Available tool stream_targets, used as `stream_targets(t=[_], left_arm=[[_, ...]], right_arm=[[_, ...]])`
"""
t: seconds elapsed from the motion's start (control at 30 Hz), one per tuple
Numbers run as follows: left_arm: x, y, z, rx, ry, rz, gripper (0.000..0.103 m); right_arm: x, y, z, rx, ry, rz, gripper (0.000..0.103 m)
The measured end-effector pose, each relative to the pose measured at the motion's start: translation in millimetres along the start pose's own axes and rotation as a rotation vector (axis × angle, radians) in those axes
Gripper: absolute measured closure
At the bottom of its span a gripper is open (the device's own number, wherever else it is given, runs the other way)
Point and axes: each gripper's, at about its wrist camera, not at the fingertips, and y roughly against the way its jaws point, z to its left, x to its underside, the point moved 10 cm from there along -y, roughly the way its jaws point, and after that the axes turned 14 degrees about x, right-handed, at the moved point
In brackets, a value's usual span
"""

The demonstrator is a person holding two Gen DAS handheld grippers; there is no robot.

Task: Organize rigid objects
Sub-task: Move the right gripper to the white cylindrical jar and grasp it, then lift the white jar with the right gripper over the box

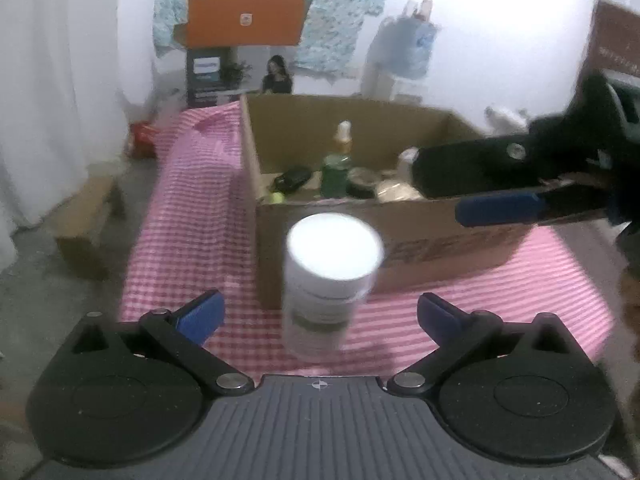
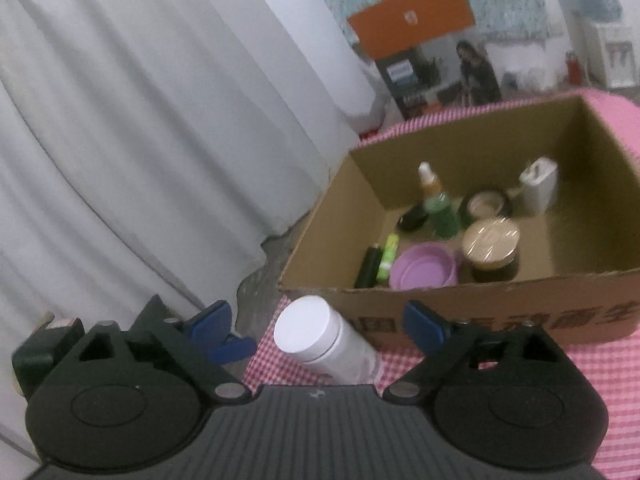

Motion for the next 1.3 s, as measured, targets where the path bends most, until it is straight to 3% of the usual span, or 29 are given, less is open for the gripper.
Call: stream_targets(t=[0.1,0.3,0.57,1.03,1.3], left_arm=[[1,-8,7,-0.019,-0.016,-0.002,0.001],[2,-17,12,-0.013,-0.027,0.0,0.012],[5,-20,6,0.032,0.015,0.004,0.048],[3,-28,-40,0.095,-0.057,0.031,0.049],[7,-46,-63,0.104,-0.119,0.093,0.049]], right_arm=[[4,-21,1,-0.001,-0.025,0.049,0.021],[10,-53,3,-0.013,-0.074,0.129,0.037],[16,-65,5,-0.031,-0.098,0.159,0.053],[18,-33,-25,0.012,-0.16,0.128,0.055],[22,-18,-52,0.046,-0.215,0.118,0.055]])
